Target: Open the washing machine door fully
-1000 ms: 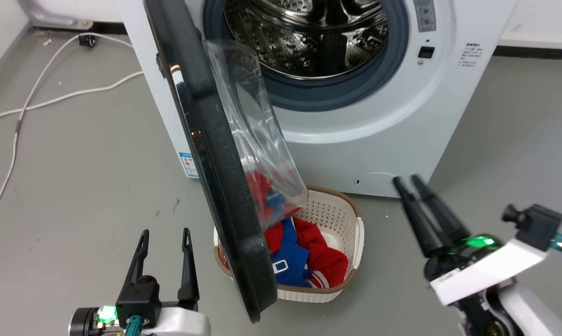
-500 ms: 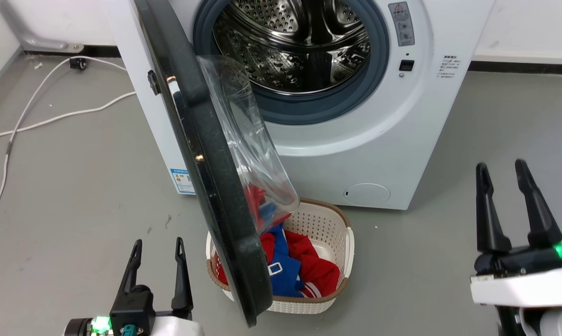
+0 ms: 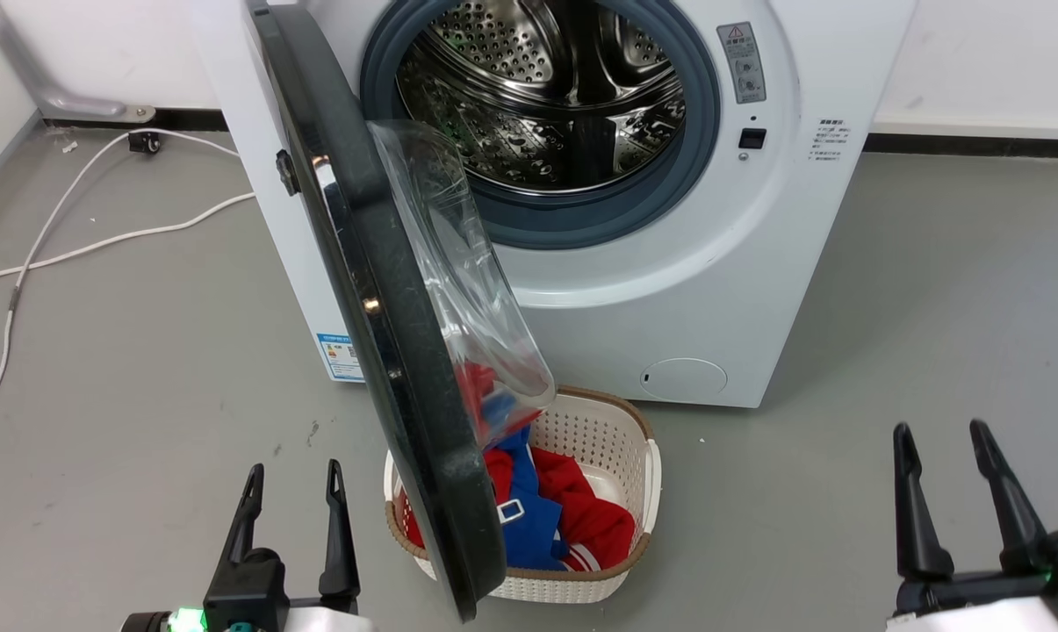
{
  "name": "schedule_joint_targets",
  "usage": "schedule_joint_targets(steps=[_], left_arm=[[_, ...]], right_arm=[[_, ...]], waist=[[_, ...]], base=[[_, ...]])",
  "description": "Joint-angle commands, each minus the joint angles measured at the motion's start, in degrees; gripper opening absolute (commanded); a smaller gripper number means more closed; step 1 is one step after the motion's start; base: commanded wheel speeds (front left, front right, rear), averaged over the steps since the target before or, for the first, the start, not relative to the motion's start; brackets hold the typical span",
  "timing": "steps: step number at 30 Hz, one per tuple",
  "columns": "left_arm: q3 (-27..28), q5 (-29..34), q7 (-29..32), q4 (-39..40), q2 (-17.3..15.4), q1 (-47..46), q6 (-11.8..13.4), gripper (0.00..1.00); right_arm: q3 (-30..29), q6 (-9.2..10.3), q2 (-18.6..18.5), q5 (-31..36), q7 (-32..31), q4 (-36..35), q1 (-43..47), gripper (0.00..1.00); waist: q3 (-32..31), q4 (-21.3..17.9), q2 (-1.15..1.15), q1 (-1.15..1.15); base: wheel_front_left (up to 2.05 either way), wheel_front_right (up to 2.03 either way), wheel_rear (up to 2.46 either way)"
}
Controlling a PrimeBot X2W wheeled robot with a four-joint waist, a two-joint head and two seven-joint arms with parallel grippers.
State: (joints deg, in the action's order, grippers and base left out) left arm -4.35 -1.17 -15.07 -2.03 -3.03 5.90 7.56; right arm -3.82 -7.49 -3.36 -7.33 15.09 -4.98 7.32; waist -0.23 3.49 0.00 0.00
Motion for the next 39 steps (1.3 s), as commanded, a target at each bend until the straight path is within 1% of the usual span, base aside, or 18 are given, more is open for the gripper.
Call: schedule_joint_targets(steps=[1, 8, 12, 18, 23, 30, 31, 32, 36, 39], left_arm=[[0.1, 0.4, -0.2, 0.2, -0.1, 0.5, -0.1, 1.0], [0.0, 0.5, -0.2, 0.1, -0.1, 1.0, -0.3, 1.0], [-0.1, 0.5, -0.2, 0.1, -0.1, 1.3, -0.4, 1.0], [-0.2, -0.1, -0.2, 0.1, -0.1, 1.7, -0.8, 1.0], [-0.3, -0.5, -0.2, -0.1, 0.0, 1.9, -0.9, 1.0], [0.4, 0.0, -0.2, -0.6, 0.0, 1.7, 0.8, 1.0], [0.6, 0.1, -0.2, -0.2, 0.0, 1.4, 1.2, 0.47], [0.7, 0.0, -0.2, 0.1, 0.0, 1.3, 1.4, 0.0], [2.1, 0.0, -0.2, 2.3, -0.4, 0.0, 1.9, 0.0], [3.4, 0.2, -0.2, 5.6, -1.1, -1.2, 2.2, 0.0]], right_arm=[[-0.2, -0.01, 0.3, 0.4, 0.1, 0.1, 0.9, 1.0], [-0.5, -0.01, 0.6, 0.4, 0.1, -0.4, 3.7, 1.0], [-1.2, -0.01, 0.5, -1.5, 0.1, 0.1, 4.7, 1.0], [-1.5, -0.01, 0.5, -1.7, 0.1, 0.2, 5.3, 1.0], [-0.9, -0.01, 0.6, -0.6, 0.1, 0.1, 5.5, 1.0], [-0.4, -0.01, 0.5, -0.5, 0.1, 0.5, 5.8, 1.0], [-0.3, -0.01, 0.5, -0.4, 0.1, 0.5, 5.8, 1.0], [-0.2, -0.01, 0.5, -0.4, 0.1, 0.6, 5.8, 1.0], [-0.2, -0.01, 0.5, -0.5, 0.1, 0.6, 6.0, 1.0], [-0.3, -0.01, 0.5, -0.6, 0.1, 0.5, 6.0, 1.0]], waist=[[-0.1, 0.0, 0.0, 0.0], [-0.6, -0.4, 0.0, 0.0], [-0.9, -0.6, 0.0, 0.0], [-1.2, -0.8, 0.0, 0.0], [-1.4, -0.8, 0.0, 0.0], [-1.6, -0.8, 0.0, 0.0], [-1.6, -0.8, 0.0, 0.0], [-1.7, -0.8, 0.0, 0.0], [-1.8, -0.7, 0.0, 0.0], [-1.9, -0.5, 0.0, 0.0]], base=[[0.0, 0.0, 0.0], [0.0, 0.0, 0.0], [0.0, 0.0, 0.0], [0.0, 0.0, 0.0], [0.0, 0.0, 0.0], [0.0, 0.0, 0.0], [0.0, 0.0, 0.0], [0.0, 0.0, 0.0], [0.0, 0.0, 0.0], [0.0, 0.0, 0.0]])
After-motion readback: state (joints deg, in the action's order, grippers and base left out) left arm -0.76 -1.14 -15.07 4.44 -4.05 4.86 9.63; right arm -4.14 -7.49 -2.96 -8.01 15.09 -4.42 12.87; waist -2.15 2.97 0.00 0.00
